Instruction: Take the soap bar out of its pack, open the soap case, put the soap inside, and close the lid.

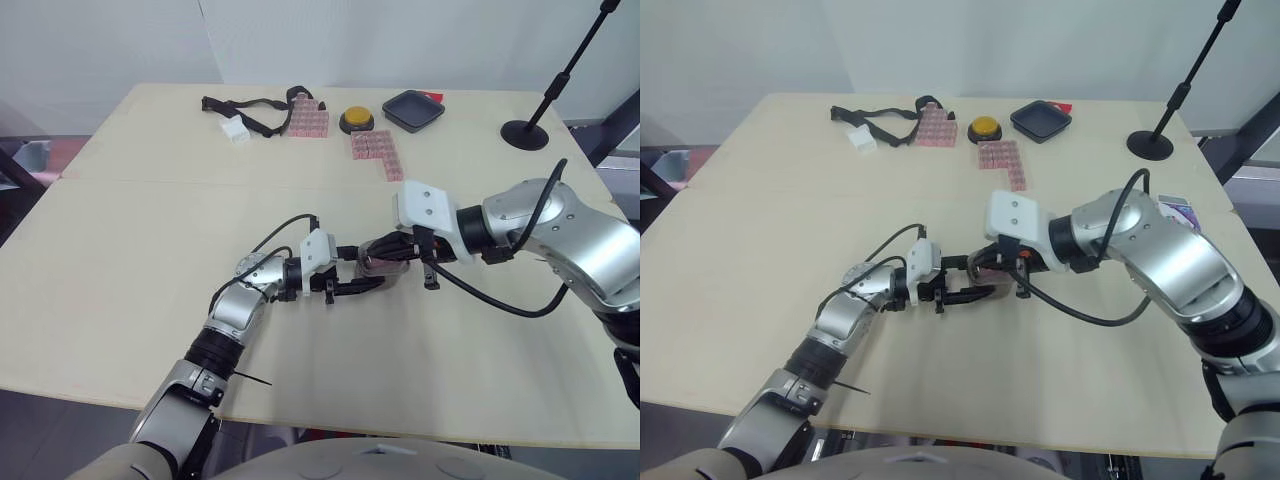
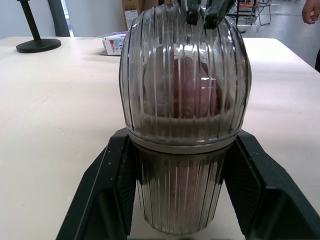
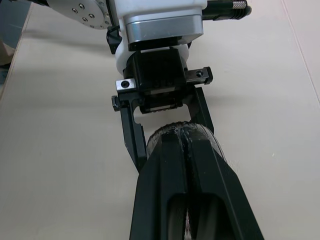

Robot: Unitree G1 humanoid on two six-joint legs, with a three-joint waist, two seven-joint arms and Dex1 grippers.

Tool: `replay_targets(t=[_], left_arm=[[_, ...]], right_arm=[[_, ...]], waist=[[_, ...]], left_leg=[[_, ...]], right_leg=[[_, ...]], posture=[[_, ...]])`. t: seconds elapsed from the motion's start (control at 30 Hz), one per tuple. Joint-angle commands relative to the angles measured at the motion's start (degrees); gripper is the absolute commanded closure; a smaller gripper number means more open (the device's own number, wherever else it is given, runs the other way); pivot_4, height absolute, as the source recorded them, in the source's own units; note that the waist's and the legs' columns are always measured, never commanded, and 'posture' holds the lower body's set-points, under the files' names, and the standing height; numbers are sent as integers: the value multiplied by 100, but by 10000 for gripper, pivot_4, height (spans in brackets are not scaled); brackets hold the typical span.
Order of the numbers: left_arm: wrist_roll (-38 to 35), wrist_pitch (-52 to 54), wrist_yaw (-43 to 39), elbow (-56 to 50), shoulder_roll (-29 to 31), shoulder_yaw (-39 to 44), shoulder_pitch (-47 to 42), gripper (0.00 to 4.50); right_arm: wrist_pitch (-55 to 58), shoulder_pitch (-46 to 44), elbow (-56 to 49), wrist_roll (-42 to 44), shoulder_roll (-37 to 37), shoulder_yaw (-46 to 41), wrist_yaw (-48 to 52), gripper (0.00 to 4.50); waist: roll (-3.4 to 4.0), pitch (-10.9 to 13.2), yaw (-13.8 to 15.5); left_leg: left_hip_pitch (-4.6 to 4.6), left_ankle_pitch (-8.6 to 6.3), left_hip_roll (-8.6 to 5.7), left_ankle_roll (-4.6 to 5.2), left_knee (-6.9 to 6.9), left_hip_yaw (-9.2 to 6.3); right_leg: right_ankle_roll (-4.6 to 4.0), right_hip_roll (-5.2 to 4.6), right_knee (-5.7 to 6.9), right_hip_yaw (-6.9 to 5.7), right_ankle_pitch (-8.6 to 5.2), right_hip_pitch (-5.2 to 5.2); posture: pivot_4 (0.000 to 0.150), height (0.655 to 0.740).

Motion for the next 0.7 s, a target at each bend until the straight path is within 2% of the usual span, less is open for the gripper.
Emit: replay_targets(t=[0.03,0.23,0.4,0.7], left_arm=[[-34,-68,17,-85,-21,62,-32,24229],[-24,-88,18,-66,-23,63,-40,24229],[-23,-89,18,-52,-35,58,-42,24229],[5,-98,27,-44,-54,39,-36,24229]], right_arm=[[134,-108,-17,-92,-232,26,100,43969],[96,-284,42,-114,-285,24,170,43969],[309,-497,-44,188,-156,-133,233,43969],[497,-689,-12,481,497,-222,-54,43969]], waist=[[0,0,1],[0,0,0],[0,0,-1],[0,0,11]], left_leg=[[1,0,0,0,0,0],[5,0,0,0,-1,0],[5,0,0,0,-1,0],[4,0,1,0,-2,0]], right_leg=[[0,0,0,0,0,1],[0,0,0,0,0,6],[0,0,2,0,0,6],[0,1,7,-1,0,5]], posture=[[1500,7400],[1500,7400],[1500,7400],[1500,7400]])
